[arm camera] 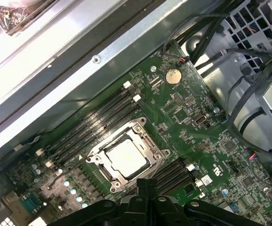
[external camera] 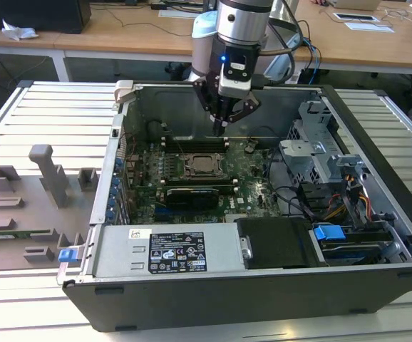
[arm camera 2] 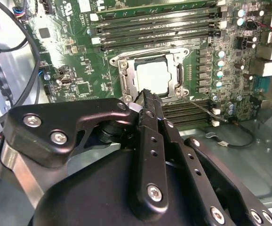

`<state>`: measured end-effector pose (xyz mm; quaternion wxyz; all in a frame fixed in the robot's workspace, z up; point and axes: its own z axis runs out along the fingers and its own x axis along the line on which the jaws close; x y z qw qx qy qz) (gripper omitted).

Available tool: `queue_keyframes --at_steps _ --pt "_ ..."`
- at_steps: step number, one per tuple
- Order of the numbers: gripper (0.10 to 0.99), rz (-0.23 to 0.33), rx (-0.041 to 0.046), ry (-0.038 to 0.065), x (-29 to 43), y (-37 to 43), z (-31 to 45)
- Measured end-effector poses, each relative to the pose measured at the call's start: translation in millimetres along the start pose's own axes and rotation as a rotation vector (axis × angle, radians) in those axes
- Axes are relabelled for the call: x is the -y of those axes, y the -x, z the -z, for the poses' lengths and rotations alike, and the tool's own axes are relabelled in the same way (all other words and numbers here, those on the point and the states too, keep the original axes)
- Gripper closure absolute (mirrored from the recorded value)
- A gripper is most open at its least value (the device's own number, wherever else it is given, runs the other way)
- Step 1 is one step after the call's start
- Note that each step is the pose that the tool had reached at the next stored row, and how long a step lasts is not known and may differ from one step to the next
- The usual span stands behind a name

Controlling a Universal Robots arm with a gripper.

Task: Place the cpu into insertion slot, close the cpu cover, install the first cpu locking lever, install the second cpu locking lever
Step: 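Install the first cpu locking lever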

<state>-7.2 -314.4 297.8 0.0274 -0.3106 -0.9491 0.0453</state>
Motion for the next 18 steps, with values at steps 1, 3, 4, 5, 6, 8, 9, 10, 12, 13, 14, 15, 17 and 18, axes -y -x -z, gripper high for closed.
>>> queue_keyframes --at_steps 1,3,4,5,6,8,9,10,12,13,14,15,17,18 --pt "0.976 0.016 0.0017 0.000 0.0 0.0 0.0" --pt "0.976 0.032 0.0033 -0.001 0.0 0.0 0.0" --pt "0.976 0.037 0.0038 -0.001 0.0 0.0 0.0" --pt "0.976 0.046 0.0041 0.000 0.0 0.0 0.0" --pt "0.976 0.053 0.0009 0.005 0.0 0.0 0.0" --pt "0.976 0.073 -0.0146 0.030 0.0 0.0 0.0" --pt "0.976 0.089 -0.0189 0.038 0.0 -0.1 0.0" --pt "0.976 0.115 -0.0193 0.041 0.0 0.0 0.0" --pt "0.976 0.174 -0.0169 0.042 0.0 0.0 0.0" --pt "0.976 0.189 -0.0160 0.042 0.0 0.0 0.0" --pt "0.976 0.206 -0.0151 0.042 0.0 0.0 0.0" --pt "0.976 0.223 -0.0141 0.042 0.0 0.0 0.0" --pt "0.976 0.258 -0.0118 0.041 0.0 0.0 0.0" --pt "0.976 0.275 -0.0108 0.041 0.0 0.0 0.0"
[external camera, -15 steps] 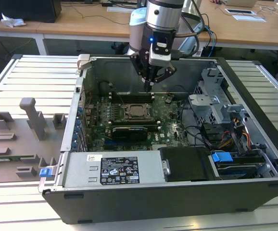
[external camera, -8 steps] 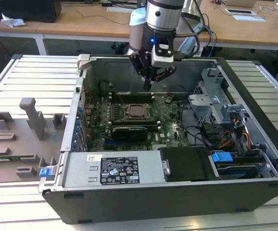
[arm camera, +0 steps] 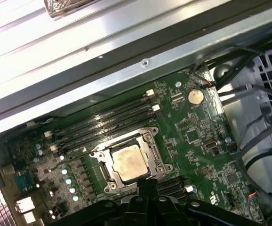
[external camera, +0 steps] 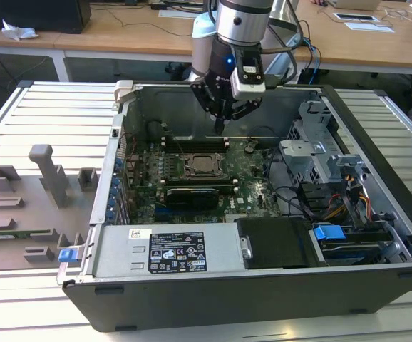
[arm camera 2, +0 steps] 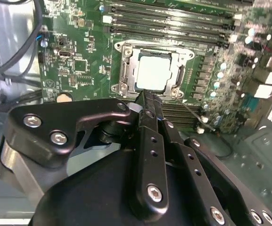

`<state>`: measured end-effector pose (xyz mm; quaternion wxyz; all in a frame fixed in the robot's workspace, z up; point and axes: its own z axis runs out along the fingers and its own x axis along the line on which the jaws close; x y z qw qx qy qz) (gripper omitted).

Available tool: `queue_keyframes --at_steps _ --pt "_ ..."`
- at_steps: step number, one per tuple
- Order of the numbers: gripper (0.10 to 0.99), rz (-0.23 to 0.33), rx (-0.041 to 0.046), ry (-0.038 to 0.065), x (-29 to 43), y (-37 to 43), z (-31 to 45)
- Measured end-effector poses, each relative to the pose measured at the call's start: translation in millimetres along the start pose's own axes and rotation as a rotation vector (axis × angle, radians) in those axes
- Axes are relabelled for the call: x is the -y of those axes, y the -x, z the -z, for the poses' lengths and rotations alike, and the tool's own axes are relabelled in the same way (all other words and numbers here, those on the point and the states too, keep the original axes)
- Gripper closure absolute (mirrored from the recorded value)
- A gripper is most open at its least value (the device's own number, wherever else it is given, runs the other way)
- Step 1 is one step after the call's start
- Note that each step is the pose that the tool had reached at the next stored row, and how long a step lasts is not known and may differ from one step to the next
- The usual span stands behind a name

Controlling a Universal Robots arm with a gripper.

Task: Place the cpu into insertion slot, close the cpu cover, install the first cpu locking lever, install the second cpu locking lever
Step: 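Install the first cpu locking lever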

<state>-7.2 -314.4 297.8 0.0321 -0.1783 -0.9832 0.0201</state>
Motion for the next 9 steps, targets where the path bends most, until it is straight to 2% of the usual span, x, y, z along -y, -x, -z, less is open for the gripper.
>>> queue_keyframes --at_steps 5,9 --pt "0.976 0.092 0.0045 -0.005 0.0 0.0 0.0" --pt "0.976 0.144 0.0071 -0.007 0.0 0.0 0.0"
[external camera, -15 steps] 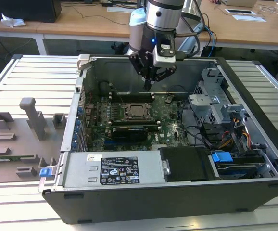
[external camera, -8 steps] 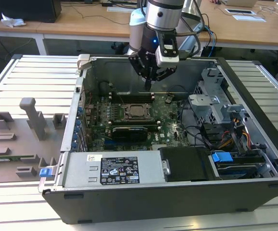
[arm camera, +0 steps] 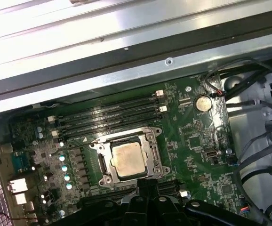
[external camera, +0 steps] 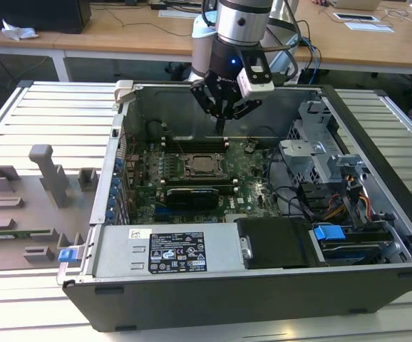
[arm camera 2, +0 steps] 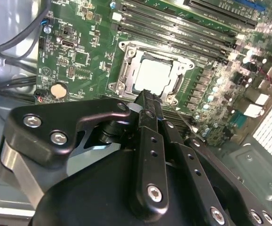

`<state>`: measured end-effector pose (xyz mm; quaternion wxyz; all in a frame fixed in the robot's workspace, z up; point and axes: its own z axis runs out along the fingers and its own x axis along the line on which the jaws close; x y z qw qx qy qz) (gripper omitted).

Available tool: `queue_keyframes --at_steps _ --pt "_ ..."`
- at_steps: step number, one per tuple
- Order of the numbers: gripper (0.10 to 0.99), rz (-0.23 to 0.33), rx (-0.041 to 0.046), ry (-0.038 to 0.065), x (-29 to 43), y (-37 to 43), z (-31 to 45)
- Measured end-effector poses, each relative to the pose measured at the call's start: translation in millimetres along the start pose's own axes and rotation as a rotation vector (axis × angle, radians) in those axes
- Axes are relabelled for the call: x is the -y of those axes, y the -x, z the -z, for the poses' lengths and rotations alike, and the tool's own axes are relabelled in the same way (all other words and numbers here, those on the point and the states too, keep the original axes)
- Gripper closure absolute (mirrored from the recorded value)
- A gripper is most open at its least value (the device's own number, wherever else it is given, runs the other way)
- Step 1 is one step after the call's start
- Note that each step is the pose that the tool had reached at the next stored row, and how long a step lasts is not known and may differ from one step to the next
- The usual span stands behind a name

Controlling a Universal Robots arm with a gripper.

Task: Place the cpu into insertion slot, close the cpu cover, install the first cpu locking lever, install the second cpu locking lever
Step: 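Install the first cpu locking lever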

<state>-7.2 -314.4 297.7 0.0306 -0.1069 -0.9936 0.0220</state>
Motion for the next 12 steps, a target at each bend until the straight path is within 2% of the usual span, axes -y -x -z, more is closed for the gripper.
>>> queue_keyframes --at_steps 10,12 --pt "0.976 0.096 0.0046 -0.004 0.0 0.0 0.0" --pt "0.976 0.132 0.0062 -0.005 0.0 0.0 0.0"
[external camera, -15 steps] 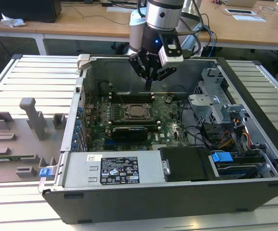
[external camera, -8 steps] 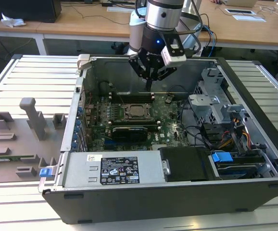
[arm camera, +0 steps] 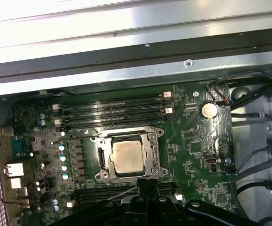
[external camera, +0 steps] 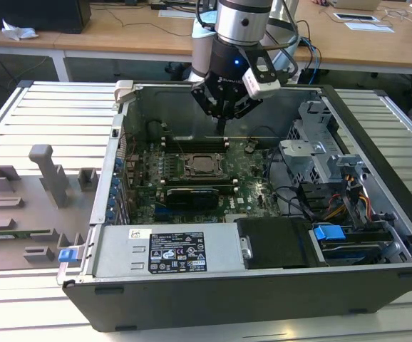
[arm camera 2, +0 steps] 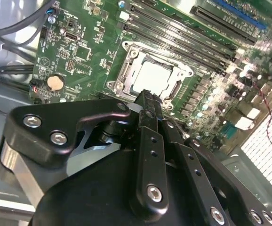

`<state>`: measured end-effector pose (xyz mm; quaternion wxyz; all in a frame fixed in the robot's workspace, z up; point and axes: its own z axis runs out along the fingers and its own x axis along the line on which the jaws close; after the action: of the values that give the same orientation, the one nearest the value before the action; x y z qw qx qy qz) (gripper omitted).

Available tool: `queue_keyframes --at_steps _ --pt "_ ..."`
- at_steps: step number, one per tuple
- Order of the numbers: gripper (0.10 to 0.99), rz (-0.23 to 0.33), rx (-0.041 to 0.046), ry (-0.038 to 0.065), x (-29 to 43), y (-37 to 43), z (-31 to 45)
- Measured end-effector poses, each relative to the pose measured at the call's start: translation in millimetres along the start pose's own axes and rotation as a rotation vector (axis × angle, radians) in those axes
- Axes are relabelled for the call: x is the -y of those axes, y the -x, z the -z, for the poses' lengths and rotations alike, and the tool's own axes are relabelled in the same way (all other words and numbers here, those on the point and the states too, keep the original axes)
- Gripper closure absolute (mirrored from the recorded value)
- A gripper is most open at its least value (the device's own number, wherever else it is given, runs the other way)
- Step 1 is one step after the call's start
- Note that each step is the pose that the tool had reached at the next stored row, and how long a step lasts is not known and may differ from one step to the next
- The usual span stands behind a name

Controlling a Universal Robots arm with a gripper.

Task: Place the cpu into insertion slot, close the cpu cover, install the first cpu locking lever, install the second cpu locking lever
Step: 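Install the first cpu locking lever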

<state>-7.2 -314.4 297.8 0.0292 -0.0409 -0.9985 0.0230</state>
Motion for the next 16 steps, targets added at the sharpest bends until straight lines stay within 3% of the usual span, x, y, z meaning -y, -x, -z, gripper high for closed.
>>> queue_keyframes --at_steps 2,3,6,7,11,12,15,16 --pt "0.976 0.048 0.0018 0.006 0.0 0.0 0.0" --pt "0.976 0.067 0.0017 0.019 0.0 0.0 0.0" --pt "0.976 0.098 -0.0009 0.098 0.0 0.1 0.0" --pt "0.976 0.104 -0.0014 0.111 0.0 0.1 0.0" --pt "0.976 0.131 -0.0026 0.138 0.0 0.1 0.0" --pt "0.976 0.139 -0.0028 0.143 -0.1 0.1 0.0" --pt "0.976 0.137 -0.0019 0.102 0.0 0.1 -0.1" --pt "0.976 0.136 -0.0018 0.094 0.0 0.1 0.0"
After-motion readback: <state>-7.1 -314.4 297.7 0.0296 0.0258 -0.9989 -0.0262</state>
